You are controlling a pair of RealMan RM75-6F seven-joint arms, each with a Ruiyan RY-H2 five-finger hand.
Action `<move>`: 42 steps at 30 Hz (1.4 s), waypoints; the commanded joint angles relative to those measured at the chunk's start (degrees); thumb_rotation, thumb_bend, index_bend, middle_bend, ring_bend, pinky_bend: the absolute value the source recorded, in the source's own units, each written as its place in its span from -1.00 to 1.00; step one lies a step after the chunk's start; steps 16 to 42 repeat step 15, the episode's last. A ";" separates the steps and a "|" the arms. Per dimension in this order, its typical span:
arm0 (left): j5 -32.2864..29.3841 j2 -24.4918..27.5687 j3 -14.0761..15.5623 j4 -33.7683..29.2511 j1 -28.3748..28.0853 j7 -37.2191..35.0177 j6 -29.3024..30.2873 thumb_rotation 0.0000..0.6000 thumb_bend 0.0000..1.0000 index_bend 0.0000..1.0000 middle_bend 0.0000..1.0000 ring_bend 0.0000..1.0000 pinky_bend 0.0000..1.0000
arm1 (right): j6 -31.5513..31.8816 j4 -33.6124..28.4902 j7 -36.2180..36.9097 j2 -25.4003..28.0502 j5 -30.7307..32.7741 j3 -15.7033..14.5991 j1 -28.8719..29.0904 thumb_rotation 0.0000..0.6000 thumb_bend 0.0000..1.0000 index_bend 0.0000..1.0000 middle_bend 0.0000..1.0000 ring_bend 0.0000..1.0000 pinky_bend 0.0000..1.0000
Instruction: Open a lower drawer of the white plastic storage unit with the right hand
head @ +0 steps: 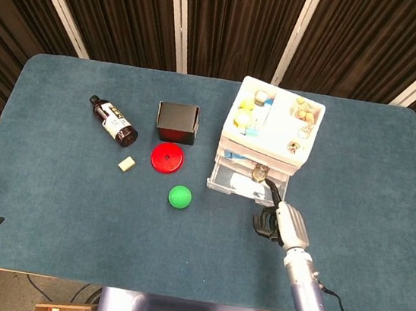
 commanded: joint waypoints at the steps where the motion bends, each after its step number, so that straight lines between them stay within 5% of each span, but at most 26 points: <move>1: 0.19 -0.02 -0.03 0.17 0.08 0.19 0.31 1.00 -0.93 -1.00 -1.00 -1.00 -0.93 | 5.17 -4.02 -4.36 3.63 -7.18 -3.01 -2.37 1.00 -0.01 -1.00 0.38 0.48 0.68; 6: 0.83 -0.12 0.02 0.45 0.45 0.03 1.38 1.00 -0.93 -1.00 -1.00 -1.00 -0.93 | 13.78 -4.07 -10.79 9.33 -19.21 -7.11 -6.43 1.00 -0.11 -1.00 0.10 0.15 0.50; 13: 1.74 -0.65 0.42 1.19 1.44 2.94 3.16 1.00 -0.93 -1.00 -1.00 -1.00 -0.93 | 21.18 2.22 -5.76 16.95 -29.30 -13.61 -14.72 1.00 -0.48 -1.00 -0.96 -0.97 -0.60; 15: 1.33 -0.79 0.40 1.17 1.61 4.47 3.08 1.00 -0.94 -1.00 -1.00 -1.00 -0.94 | 21.98 4.49 -4.06 18.18 -29.74 -14.75 -16.59 1.00 -0.55 -1.00 -1.00 -1.00 -0.77; 42: 1.33 -0.79 0.40 1.17 1.61 4.47 3.08 1.00 -0.94 -1.00 -1.00 -1.00 -0.94 | 21.98 4.49 -4.06 18.18 -29.74 -14.75 -16.59 1.00 -0.55 -1.00 -1.00 -1.00 -0.77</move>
